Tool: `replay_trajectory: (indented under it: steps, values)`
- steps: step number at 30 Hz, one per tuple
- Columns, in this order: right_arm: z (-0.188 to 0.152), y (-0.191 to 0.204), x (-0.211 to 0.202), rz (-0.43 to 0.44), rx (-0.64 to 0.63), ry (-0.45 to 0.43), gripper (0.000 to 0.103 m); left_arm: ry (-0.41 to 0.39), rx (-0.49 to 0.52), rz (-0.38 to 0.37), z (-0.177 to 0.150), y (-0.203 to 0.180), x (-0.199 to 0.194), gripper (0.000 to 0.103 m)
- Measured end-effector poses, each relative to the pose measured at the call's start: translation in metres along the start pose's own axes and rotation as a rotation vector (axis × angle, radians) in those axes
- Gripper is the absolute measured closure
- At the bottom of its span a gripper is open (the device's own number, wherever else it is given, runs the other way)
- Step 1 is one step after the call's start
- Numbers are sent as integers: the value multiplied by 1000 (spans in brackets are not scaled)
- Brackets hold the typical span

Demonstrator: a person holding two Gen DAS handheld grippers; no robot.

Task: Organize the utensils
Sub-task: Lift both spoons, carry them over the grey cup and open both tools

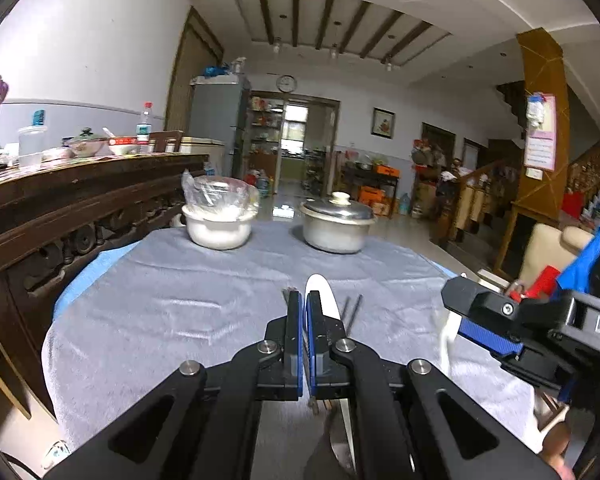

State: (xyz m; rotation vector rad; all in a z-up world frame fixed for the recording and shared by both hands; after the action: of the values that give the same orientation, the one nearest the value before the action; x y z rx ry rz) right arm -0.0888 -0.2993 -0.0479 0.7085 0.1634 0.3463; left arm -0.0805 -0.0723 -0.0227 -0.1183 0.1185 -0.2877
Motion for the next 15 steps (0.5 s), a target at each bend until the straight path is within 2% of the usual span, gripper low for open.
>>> replay_trajectory:
  steps: [2,3,4,5,6,8,10,13,15]
  values:
    - [0,3,-6,9,-7,10,67,7,13,-34,0,-1,-8,101]
    - [1,4,-8,11,-7,16,54,8,18,-43,0,0,-11,101]
    - [2,3,-11,8,0,9,47,10,22,-53,1,1,-15,100]
    - [5,1,-17,0,13,-15,39,12,22,-61,3,2,-18,94]
    - [8,-1,-21,0,26,-34,39,14,18,-64,5,5,-21,90]
    - [13,-6,-27,-15,36,-52,39,2,13,-48,9,10,-27,71]
    - [16,-9,-31,-30,40,-68,39,-12,4,-36,15,16,-31,61]
    - [16,-14,-34,-58,44,-73,39,-21,-8,-13,22,24,-32,59]
    - [16,-17,-33,-70,52,-69,39,-4,-18,4,24,30,-28,50]
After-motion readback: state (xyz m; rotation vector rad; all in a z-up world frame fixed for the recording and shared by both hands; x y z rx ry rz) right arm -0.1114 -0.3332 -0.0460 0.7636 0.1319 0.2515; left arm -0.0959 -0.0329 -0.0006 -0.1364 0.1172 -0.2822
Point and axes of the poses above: each gripper's, at about its wrist camera, not at the fingertips, and x roughly the way its jaws point, y to its left, z to its top, the point moved 1 cm from there along x, roughly the way its jaws point, and after that the axes turned 13 degrees about -y, right-handed, at the moved point
